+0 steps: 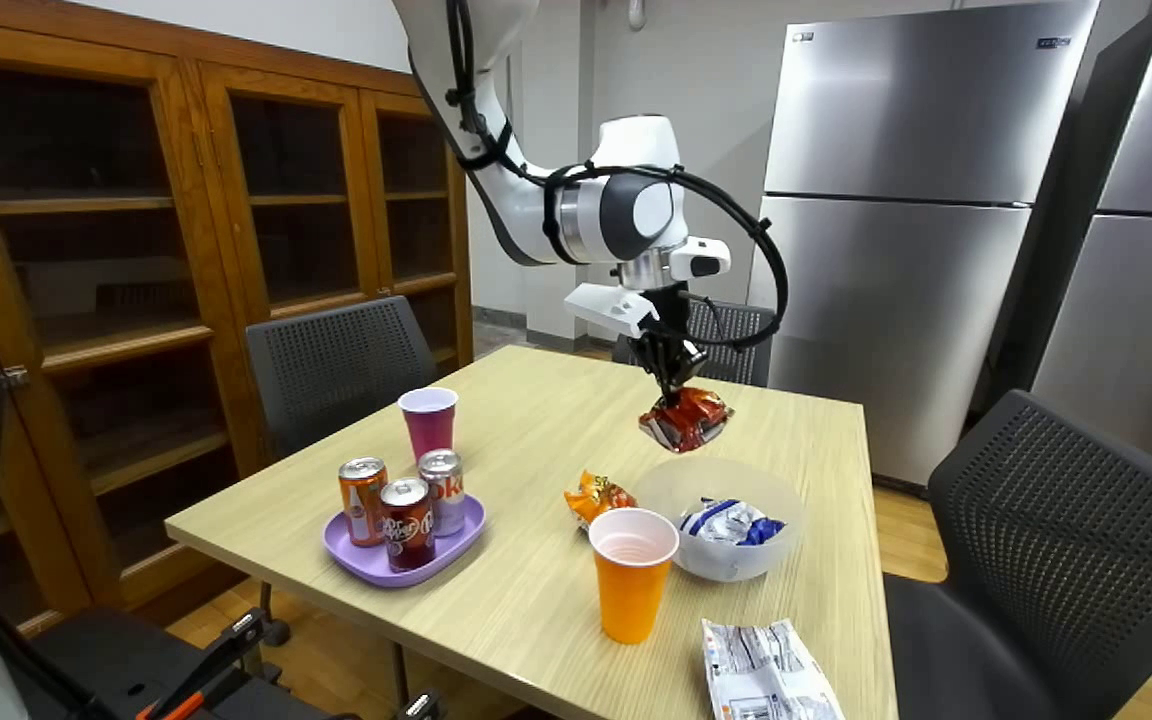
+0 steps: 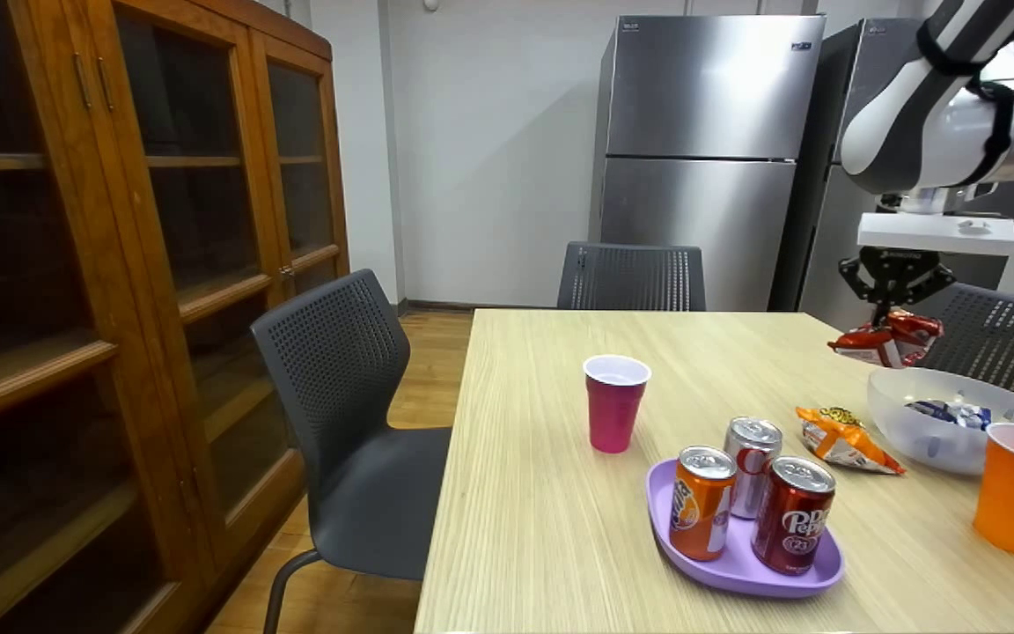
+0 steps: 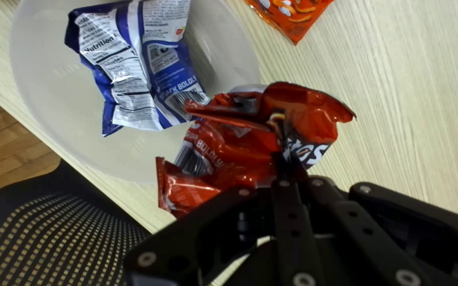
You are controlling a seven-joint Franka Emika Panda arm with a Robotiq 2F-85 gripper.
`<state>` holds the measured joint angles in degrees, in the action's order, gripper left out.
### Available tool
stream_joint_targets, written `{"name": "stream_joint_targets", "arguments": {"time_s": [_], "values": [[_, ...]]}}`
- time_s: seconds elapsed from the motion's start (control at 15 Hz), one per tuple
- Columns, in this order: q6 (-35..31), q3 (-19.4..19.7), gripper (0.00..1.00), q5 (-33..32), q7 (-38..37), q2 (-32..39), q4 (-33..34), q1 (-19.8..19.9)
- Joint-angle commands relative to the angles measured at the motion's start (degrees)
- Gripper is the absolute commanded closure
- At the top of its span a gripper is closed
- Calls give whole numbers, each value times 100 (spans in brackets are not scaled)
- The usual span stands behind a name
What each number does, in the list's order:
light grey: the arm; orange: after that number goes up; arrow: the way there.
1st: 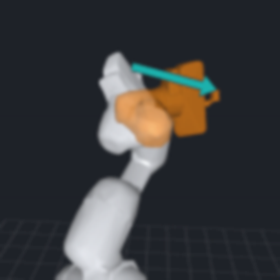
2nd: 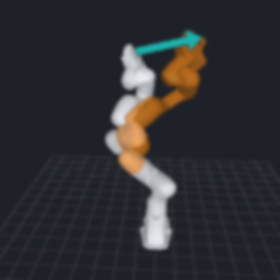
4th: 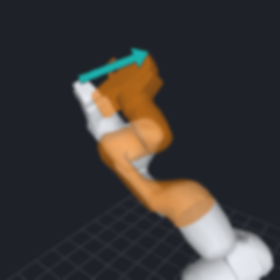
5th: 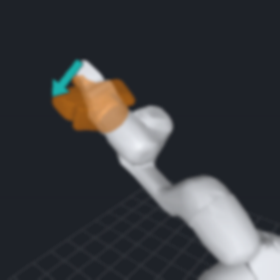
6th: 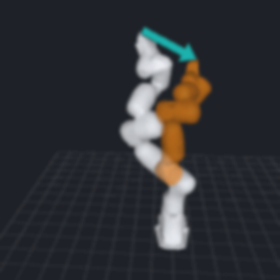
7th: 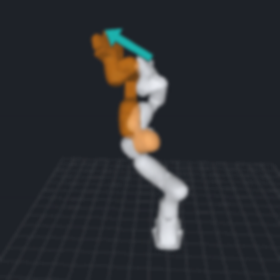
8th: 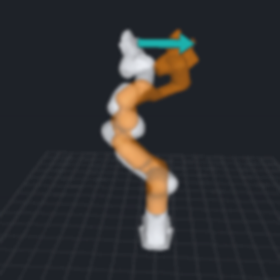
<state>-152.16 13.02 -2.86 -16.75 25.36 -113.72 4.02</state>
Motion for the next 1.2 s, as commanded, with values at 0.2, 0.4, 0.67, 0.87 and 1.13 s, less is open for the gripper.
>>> {"name": "stream_joint_targets", "arguments": {"time_s": [0.2,0.4,0.67,0.87,1.13], "values": [[29,30,100,95,142,96,-15,236],[80,-47,100,168,345,119,-41,406],[110,-22,100,133,438,308,4,468],[210,-36,100,173,384,603,218,478],[326,-73,100,258,368,925,500,492]]}}
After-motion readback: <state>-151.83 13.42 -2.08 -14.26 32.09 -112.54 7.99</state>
